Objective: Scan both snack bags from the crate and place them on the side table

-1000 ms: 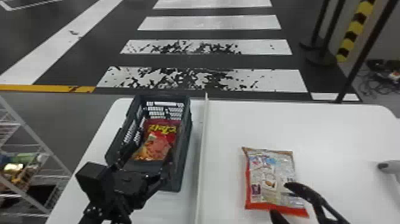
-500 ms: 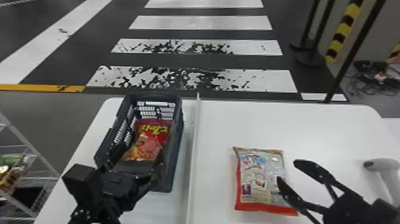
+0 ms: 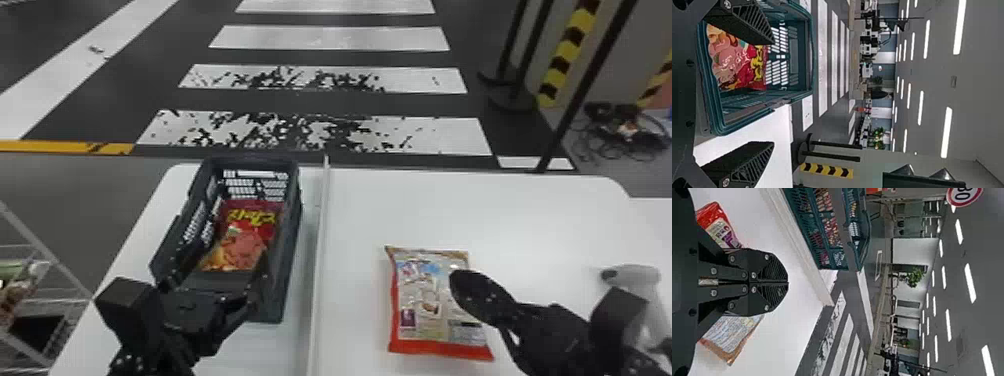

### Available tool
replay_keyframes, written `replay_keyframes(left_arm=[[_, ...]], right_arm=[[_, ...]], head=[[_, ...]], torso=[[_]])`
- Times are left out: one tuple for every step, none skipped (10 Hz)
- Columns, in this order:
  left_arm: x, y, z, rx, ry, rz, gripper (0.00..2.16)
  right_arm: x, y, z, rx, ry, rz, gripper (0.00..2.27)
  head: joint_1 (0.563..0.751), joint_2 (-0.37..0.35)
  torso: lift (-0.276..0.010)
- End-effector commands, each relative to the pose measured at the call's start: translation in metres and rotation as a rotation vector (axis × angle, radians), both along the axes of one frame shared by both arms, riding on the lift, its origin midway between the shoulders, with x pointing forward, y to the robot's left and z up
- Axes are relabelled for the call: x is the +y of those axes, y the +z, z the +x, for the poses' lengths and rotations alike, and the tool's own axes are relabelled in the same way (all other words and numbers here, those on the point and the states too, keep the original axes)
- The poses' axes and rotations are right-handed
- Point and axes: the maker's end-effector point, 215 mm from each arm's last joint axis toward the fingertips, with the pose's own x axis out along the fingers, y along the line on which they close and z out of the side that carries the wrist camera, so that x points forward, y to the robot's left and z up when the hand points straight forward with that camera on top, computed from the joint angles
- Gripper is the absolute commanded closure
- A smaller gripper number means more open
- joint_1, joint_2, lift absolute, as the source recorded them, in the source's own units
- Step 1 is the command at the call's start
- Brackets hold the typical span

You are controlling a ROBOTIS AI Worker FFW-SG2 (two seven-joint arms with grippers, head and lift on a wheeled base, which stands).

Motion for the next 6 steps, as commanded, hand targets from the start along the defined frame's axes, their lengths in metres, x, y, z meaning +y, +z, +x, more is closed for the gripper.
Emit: replay_keyframes(left_arm=[[0.000,0.000,0.000,0.001,0.000,0.000,0.09],[0.001,-0.002,-0.001,0.004,0.003,0.001,0.09],[0.004,0.000,-0.002,-0.002,0.008,0.003,0.09],[0.005,0.002,-0.002,-0.010,0.008,0.001,0.09],[0.005,0.002,-0.002,-0.010,0.008,0.001,0.09],[0.005,0.001,-0.003,-0.008,0.008,0.001,0.09]], right_arm=[[0.022,-0.011,0.008,0.047,0.027,0.031,2.16],[0.034,-0.019,0.011,0.069,0.046,0.039,2.16],[0.044,-0.029,0.014,0.103,0.059,0.053,2.16],[0.056,-0.037,0.018,0.124,0.079,0.057,2.16],[0.064,-0.048,0.022,0.150,0.094,0.042,2.16],[0.069,-0.056,0.024,0.163,0.103,0.035,2.16]], head=[[0.695,0.064],[0.695,0.084],[0.695,0.095],[0.695,0.114],[0.695,0.133],[0.695,0.149]], torso=[[-0.098],[-0.098],[-0.098],[-0.098],[-0.098],[-0.098]])
